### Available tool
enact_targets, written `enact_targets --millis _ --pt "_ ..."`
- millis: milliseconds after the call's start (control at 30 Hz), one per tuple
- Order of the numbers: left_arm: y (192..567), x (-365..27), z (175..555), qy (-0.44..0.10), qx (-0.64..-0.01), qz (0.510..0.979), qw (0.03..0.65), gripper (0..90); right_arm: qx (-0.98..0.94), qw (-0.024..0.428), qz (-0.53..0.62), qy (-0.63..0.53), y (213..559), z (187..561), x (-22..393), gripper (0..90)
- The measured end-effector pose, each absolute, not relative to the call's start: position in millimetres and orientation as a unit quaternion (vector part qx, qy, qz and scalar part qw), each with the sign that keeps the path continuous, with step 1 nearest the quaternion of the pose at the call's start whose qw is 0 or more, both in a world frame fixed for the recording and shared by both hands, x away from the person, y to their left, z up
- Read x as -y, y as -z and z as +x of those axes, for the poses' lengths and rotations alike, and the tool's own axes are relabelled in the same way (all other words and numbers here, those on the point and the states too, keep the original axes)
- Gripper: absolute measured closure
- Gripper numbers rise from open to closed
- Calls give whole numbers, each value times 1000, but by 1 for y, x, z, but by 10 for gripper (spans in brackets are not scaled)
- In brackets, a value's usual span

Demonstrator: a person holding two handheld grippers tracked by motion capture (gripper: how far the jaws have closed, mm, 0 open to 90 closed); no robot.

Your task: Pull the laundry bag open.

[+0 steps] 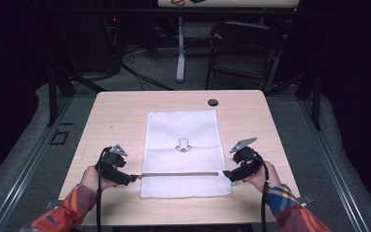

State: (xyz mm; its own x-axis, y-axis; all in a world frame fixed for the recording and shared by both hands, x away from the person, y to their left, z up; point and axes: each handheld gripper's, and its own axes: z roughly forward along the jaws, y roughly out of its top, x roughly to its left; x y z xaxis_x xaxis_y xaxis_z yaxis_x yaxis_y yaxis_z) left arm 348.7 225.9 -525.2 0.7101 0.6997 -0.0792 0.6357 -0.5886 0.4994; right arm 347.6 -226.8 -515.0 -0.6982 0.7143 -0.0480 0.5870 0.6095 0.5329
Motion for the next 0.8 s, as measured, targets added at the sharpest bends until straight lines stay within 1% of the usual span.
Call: enact_targets --millis 100,267,400,467,567,700,800 --pt "523 -233 346 -67 -387 883 257 158 -872 134 398 -253 516 344 245 131" --pt "520 -245 343 -77 -405 873 260 150 -855 135 436 -248 524 338 269 67" --pt "523 -252 344 -79 -418 867 260 132 -848 130 462 -226 534 335 287 28" --pt "525 -253 345 -81 -421 866 258 127 -848 117 469 -218 539 335 296 12" --pt "528 -254 349 -78 -424 866 253 112 -843 112 479 -218 544 337 301 0" --pt "535 -254 352 -75 -427 868 241 87 -844 123 477 -211 545 338 300 0" --pt "540 -254 354 -69 -429 870 232 75 -847 121 474 -208 547 339 300 0"
